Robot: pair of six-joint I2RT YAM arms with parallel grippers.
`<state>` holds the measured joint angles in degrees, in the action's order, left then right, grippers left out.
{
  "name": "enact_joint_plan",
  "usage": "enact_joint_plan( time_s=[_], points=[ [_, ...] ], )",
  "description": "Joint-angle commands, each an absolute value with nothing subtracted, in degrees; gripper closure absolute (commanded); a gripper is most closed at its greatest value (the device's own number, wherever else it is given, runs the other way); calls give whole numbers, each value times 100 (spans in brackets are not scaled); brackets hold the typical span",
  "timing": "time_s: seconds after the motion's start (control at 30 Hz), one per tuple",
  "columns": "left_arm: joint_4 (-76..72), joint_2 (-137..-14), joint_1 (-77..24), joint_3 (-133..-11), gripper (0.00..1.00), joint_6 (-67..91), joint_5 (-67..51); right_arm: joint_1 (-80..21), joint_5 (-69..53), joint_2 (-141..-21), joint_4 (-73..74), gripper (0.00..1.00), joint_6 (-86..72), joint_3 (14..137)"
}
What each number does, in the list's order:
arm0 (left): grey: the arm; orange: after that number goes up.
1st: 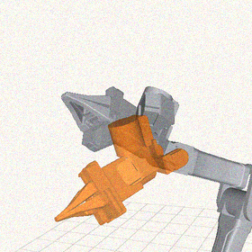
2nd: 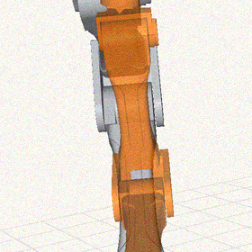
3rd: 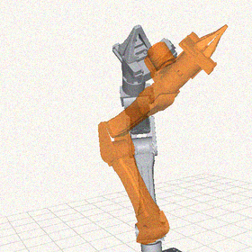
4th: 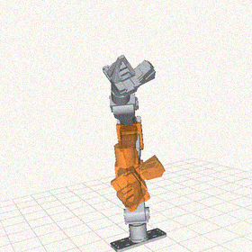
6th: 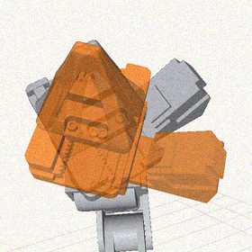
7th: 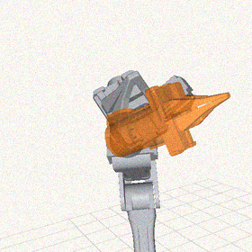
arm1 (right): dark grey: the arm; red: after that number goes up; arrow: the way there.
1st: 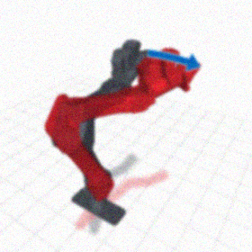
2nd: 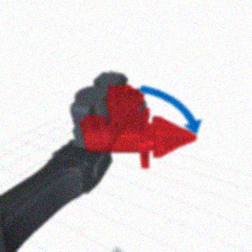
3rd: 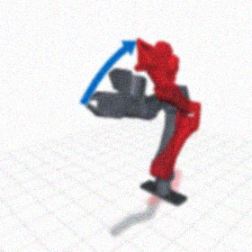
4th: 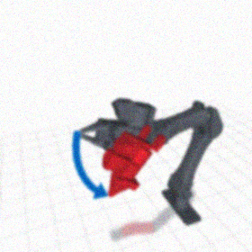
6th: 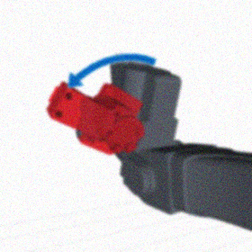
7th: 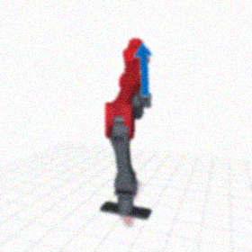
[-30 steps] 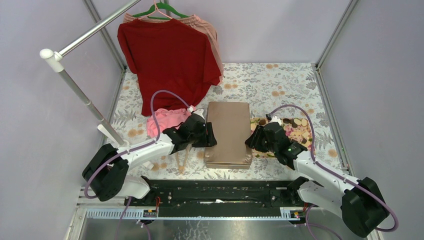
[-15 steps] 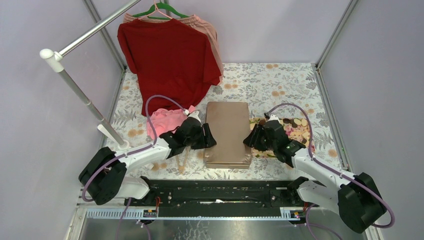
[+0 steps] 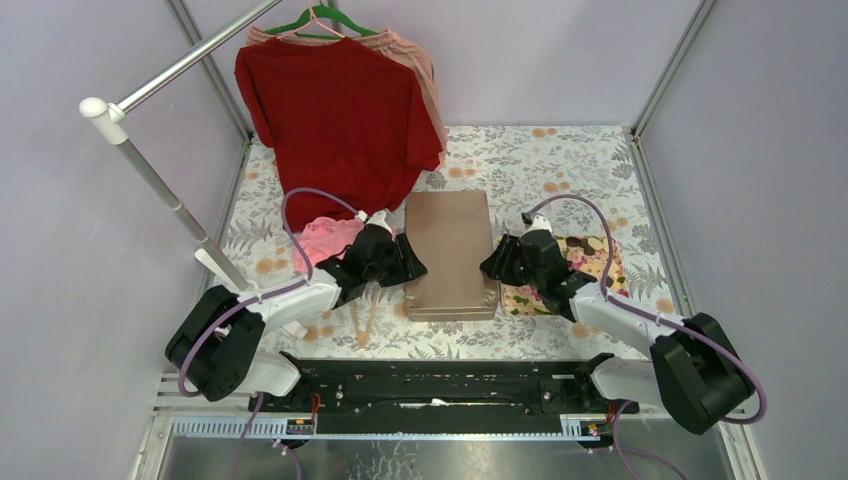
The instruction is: Pack the chocolate
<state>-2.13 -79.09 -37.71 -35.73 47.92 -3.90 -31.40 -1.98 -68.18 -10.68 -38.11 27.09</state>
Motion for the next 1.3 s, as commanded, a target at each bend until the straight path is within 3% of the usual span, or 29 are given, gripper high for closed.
enact_joint_plan(
  time_s=[0.0, 0.33, 0.63, 0.9, 1.27],
  points=[
    [-286, -8279, -3806, -3686, 43, 4673, -493, -3349, -979, -7257, -1258, 54, -3568, 3061],
    [842, -7505, -3811, -3552, 31, 4349, -205, -3356, -960, -6675, -825, 48, -3630, 2749],
    [1427, -7233, -3823, -3389, 30, 4308, -287, -3349, -957, -6302, -386, 47, -3538, 2582],
    [1880, -6774, -3822, -3241, 23, 4298, -455, -3349, -1093, -6089, -120, 43, -3493, 2548],
    [1767, -6703, -3823, -2745, 26, 4403, -1282, -3354, -1673, -6237, 58, 45, -3396, 2499]
  ],
)
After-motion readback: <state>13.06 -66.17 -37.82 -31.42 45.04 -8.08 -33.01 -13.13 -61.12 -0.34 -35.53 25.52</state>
